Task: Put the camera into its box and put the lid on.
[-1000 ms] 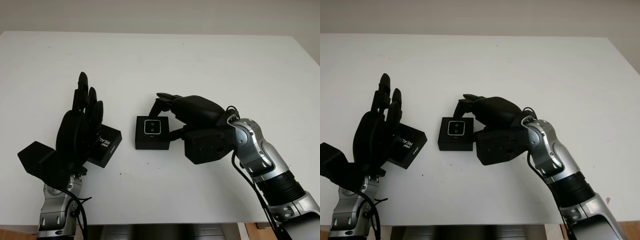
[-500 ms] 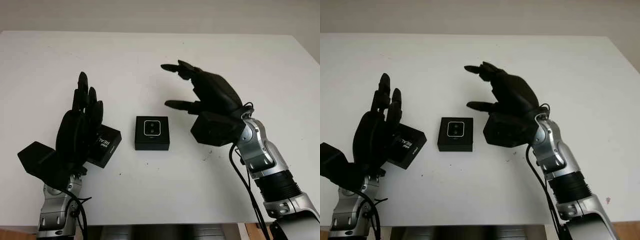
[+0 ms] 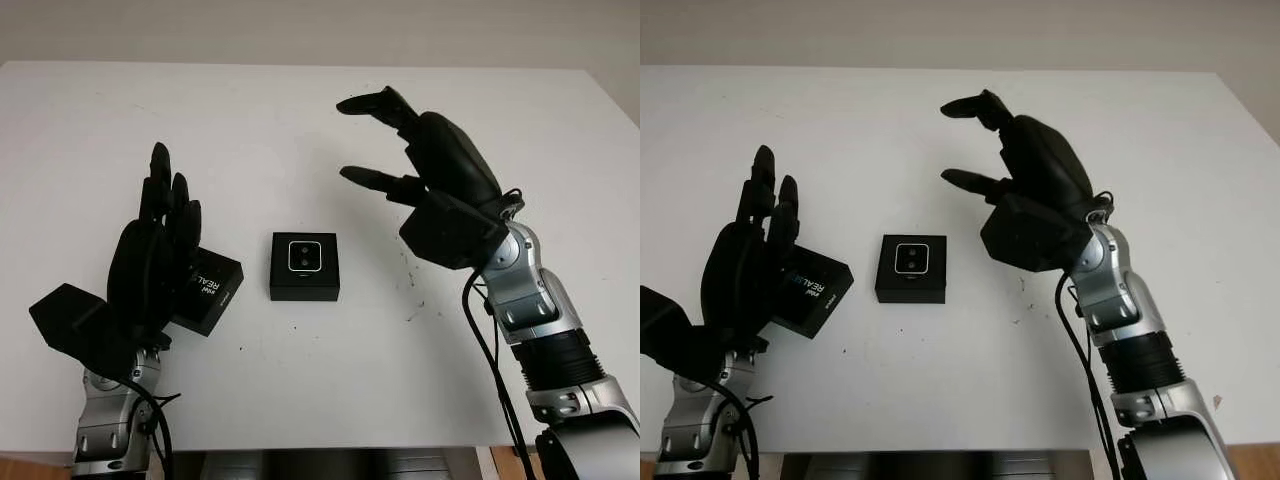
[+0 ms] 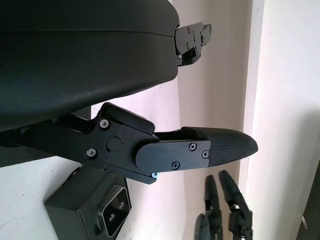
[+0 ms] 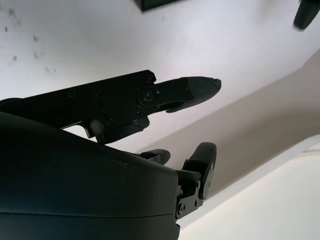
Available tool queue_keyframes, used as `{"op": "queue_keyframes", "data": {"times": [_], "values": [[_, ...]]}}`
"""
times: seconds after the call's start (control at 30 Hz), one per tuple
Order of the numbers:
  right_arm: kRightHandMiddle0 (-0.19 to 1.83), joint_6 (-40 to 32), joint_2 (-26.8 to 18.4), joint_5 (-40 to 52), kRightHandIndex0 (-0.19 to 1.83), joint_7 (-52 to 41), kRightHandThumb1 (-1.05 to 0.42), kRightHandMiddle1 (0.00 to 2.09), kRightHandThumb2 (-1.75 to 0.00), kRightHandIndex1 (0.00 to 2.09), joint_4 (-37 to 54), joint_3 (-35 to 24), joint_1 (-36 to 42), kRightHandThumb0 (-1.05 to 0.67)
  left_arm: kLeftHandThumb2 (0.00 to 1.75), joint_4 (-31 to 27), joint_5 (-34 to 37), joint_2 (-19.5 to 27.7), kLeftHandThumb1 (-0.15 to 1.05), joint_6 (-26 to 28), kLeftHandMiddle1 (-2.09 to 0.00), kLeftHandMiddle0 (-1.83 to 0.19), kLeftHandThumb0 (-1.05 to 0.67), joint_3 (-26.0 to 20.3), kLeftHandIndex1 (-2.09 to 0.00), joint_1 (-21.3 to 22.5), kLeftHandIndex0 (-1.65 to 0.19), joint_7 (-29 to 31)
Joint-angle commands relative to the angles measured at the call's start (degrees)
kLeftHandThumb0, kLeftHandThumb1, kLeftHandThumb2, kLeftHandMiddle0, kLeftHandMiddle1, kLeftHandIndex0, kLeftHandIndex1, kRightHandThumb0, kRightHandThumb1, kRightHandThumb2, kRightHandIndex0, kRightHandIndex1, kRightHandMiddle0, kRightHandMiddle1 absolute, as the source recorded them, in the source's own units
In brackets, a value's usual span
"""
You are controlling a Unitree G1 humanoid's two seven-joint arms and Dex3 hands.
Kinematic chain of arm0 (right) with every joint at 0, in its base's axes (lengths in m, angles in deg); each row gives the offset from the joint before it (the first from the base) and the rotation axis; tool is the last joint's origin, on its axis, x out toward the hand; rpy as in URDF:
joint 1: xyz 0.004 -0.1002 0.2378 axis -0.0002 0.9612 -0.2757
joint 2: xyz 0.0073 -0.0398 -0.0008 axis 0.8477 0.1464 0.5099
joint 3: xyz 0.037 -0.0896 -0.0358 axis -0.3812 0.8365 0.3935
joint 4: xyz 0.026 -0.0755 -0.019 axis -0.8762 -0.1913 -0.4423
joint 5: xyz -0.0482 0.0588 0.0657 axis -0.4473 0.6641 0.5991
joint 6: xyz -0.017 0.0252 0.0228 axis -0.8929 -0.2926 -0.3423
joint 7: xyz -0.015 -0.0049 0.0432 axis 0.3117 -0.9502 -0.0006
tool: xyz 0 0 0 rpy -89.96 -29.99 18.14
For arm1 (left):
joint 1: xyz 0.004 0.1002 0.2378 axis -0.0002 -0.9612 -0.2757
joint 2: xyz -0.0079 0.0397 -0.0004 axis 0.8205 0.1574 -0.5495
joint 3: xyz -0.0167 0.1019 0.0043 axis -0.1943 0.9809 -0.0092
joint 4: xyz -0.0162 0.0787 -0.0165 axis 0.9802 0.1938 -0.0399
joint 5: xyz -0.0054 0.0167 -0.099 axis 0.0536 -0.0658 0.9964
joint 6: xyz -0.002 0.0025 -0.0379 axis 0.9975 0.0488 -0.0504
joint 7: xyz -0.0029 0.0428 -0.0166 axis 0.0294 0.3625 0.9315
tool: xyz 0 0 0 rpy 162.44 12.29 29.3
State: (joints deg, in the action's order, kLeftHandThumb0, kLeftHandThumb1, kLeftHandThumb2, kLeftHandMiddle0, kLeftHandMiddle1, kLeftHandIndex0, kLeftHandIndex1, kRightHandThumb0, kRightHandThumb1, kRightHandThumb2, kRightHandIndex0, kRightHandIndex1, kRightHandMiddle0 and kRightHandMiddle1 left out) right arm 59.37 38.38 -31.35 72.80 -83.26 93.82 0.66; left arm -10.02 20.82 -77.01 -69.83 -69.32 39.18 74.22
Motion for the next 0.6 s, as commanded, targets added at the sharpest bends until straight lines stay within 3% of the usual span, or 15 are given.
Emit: {"op": "queue_keyframes", "data": {"times": [0.0,0.27,0.57], "values": [[0.06,1.6,0.4,1.4,0.24,-0.3,-1.05,0.67,-0.26,0.09,1.7,-0.1,1.7,-0.46,0.49,-1.1,-0.3,0.5,1.05,-0.7,0.0,0.19,-0.73,-0.2,0.0,-0.4,0.19,-0.1],[0.03,1.3,0.8,0.9,0.21,-1.8,-1.05,0.6,-0.34,0.07,5.5,1.1,5.8,-0.45,0.45,-0.9,0.7,0.3,1.05,-0.5,0.0,0.19,-0.74,-0.5,0.0,-0.1,0.19,0.1],[0.09,6.5,0.0,-0.2,0.22,-2.2,-1.05,0.66,-0.32,0.07,4.8,2.5,9.5,-0.48,0.48,-1.2,0.3,0.6,1.05,-0.6,0.0,0.19,-0.73,-0.4,0.0,-0.5,0.19,0.0]]}}
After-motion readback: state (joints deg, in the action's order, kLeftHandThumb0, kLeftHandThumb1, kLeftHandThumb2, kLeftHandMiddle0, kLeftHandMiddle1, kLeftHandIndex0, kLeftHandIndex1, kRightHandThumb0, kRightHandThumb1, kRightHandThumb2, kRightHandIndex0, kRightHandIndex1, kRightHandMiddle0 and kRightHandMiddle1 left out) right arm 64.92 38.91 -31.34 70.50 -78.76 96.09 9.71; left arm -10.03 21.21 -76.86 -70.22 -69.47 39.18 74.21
